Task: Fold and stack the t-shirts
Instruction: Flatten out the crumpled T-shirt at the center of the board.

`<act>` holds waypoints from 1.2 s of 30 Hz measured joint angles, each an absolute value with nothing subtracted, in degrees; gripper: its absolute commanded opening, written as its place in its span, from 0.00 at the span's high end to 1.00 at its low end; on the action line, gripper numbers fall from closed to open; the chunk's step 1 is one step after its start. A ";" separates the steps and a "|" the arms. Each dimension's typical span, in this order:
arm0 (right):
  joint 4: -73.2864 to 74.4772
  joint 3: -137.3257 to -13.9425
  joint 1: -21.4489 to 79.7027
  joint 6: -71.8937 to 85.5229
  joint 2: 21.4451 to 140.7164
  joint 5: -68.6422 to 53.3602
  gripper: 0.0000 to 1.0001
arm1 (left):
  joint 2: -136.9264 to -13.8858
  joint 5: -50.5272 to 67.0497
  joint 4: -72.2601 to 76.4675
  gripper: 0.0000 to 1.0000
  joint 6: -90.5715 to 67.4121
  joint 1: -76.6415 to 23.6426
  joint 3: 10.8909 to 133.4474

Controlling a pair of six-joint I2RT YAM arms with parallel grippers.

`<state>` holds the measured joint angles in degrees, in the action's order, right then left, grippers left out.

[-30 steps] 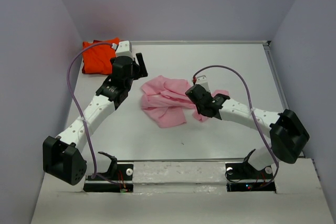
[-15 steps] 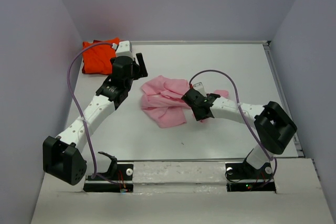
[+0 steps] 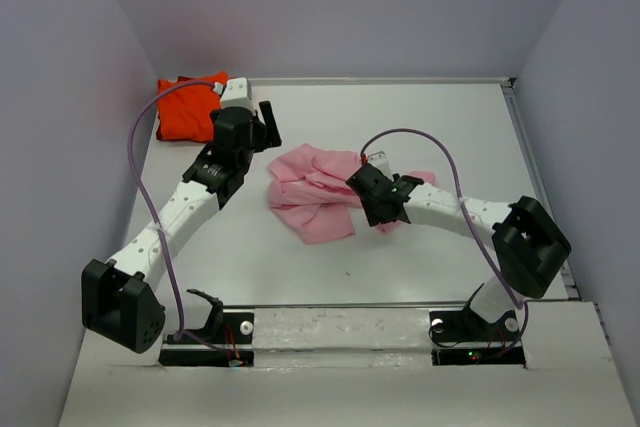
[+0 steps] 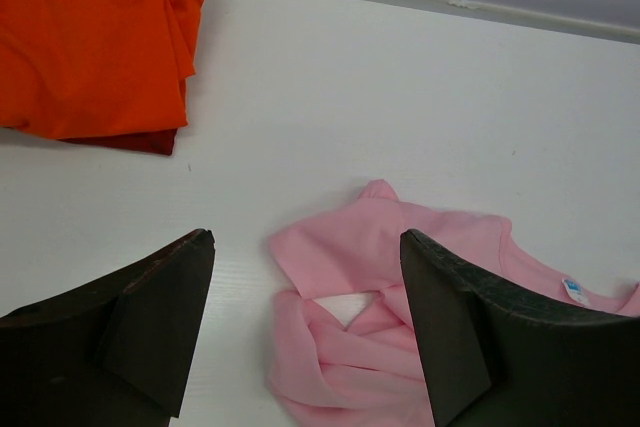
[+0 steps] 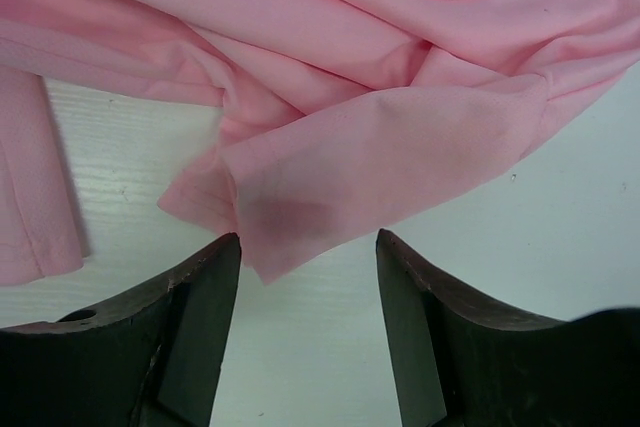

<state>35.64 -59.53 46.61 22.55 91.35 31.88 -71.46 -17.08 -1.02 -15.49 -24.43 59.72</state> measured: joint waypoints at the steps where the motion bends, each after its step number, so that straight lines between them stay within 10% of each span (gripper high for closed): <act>1: 35.48 -59.66 46.65 22.55 91.46 31.57 0.38 | -71.46 -17.08 -1.02 0.16 -15.49 -24.45 59.72; 36: 32.80 -65.89 47.72 22.28 102.67 36.95 0.47 | -71.46 -17.08 -0.21 0.16 -15.09 -25.06 59.72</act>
<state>32.80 -65.89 47.72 22.28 102.67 36.95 -71.46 -17.08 -0.21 -15.09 -25.06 59.72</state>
